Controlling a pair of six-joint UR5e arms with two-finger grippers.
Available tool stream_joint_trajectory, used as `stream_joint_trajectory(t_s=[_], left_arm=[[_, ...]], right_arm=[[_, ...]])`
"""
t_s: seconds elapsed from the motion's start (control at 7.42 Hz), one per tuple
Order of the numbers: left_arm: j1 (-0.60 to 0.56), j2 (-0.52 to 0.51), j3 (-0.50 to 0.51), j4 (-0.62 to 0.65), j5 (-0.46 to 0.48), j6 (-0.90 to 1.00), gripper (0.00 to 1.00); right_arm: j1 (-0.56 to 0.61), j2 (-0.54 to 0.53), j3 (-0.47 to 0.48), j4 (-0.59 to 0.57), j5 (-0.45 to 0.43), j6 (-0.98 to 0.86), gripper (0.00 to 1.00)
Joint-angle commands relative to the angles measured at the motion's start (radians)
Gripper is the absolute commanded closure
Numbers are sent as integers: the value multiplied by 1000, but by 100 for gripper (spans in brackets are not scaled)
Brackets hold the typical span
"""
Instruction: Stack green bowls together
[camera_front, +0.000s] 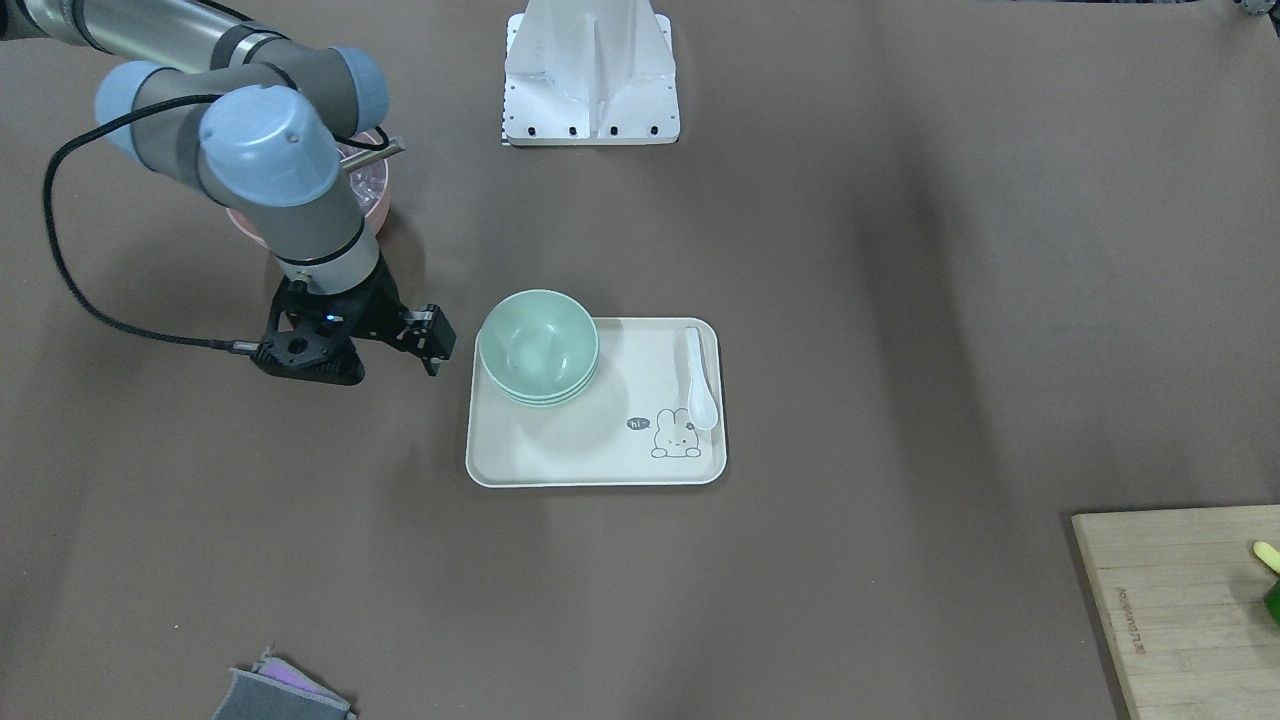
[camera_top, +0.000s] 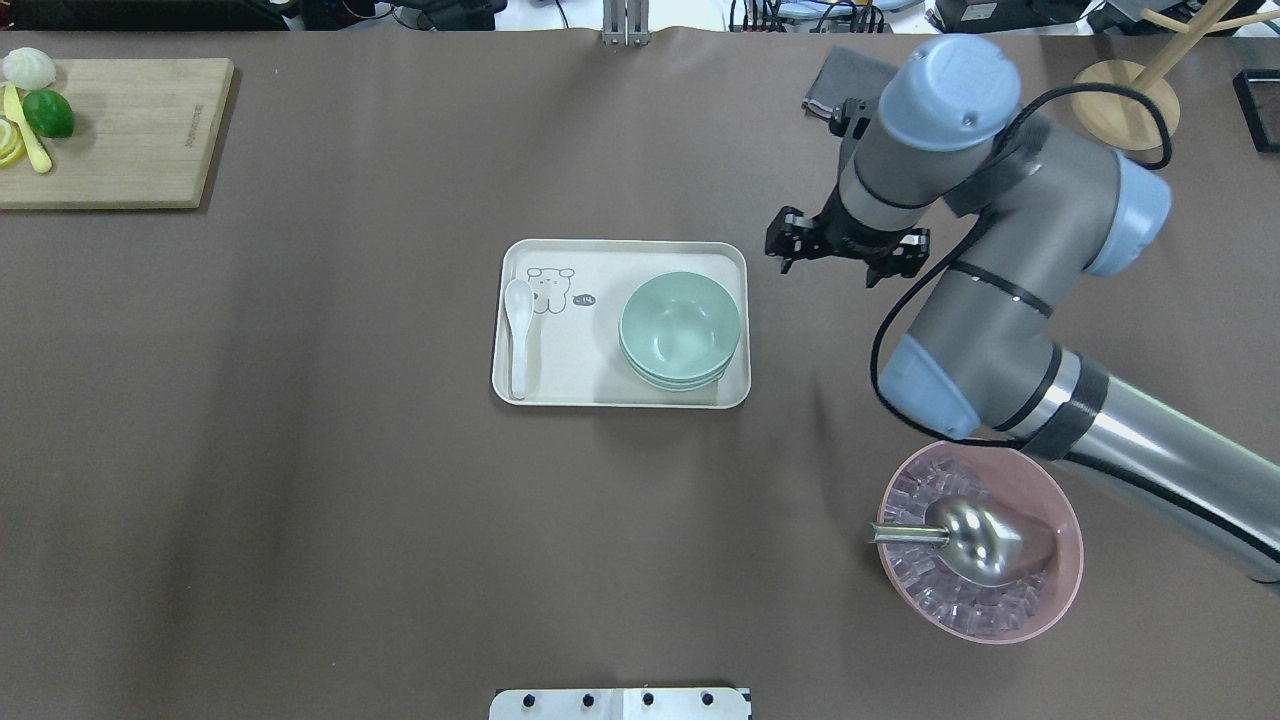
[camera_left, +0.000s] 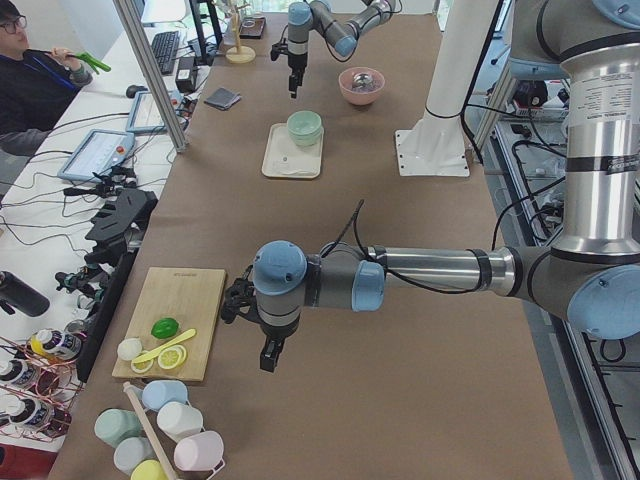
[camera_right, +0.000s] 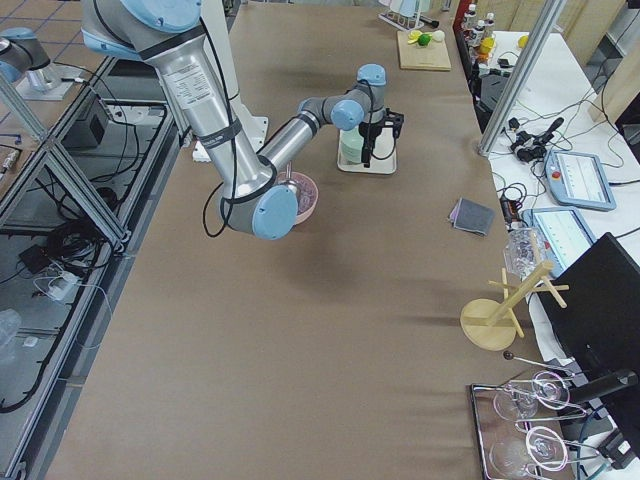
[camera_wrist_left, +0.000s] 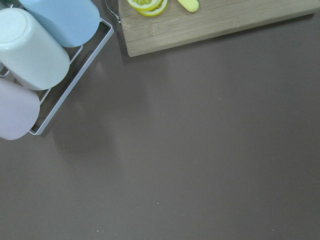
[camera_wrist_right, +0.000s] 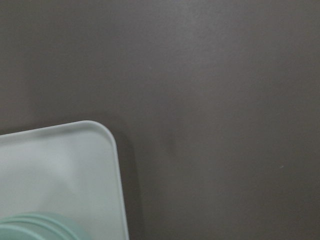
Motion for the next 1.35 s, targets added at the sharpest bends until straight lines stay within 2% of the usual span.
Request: stream_joint_trajectory(t_s=[0.0,0.4,0.67,0.94,1.21], left_arm=[[0,0,-7,2,-2,-27,2],[3,-1,-28,2,-45,-243,2],[3,-1,-35,4,-45,-242,2],[3,0,-36,2,-45,-230,2],[3,38,-59,-34,-46,-226,2]], right_arm=[[165,-103,0,-3,127,-305,0],[336,-288,1,-2,184,-625,0],[483,-460,-2,9,200,-900,0],[586,-614,3,14,187,-953,0],[664,-637,68,5,198,-973,0]])
